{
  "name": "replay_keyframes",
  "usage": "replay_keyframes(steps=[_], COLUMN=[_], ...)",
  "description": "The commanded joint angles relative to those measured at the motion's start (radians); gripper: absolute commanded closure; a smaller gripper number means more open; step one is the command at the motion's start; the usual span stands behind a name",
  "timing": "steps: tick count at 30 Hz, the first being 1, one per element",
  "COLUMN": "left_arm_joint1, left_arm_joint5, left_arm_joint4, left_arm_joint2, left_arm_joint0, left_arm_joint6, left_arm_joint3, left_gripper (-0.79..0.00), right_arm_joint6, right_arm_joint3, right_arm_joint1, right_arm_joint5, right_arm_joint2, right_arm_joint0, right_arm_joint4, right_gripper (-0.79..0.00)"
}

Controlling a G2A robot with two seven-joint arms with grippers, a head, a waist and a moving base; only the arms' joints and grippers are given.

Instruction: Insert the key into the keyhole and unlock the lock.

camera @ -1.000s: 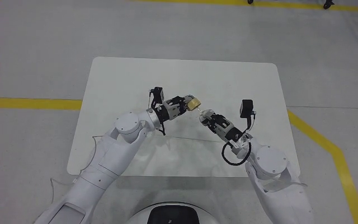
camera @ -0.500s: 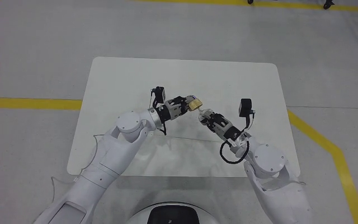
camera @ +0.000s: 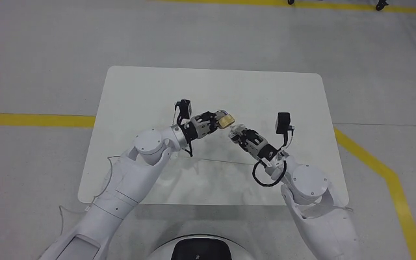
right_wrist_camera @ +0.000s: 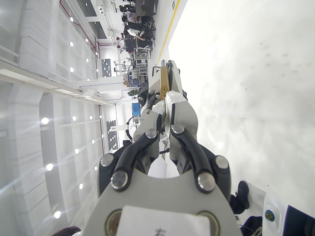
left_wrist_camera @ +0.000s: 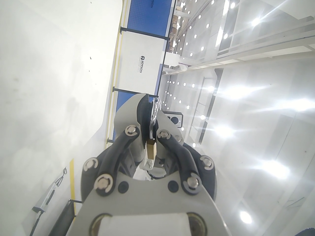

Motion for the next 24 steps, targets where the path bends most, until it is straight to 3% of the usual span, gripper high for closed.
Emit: replay_keyframes(steps=[1, 24], left_arm_joint1=[0.001, -0.003], left_arm_joint5=[-0.008, -0.009], left_arm_joint4=[0.016, 0.017], left_arm_joint2=[-0.001, 0.0], left_arm_joint0=[0.0, 0.002], left_arm_joint6=[0.004, -0.015], left_arm_joint3=[0.0, -0.004], left_gripper=[0.0, 0.0], right_arm_joint6=[-0.005, -0.009], right_arm_joint3=[-0.001, -0.001], right_arm_joint1=[-0.001, -0.008], right_arm_joint5=[0.005, 0.03], right_arm_joint2=[0.002, -0.007], right_arm_joint0=[0.002, 0.015], right_arm_joint4=[0.004, 0.006], right_gripper=[0.0, 0.0])
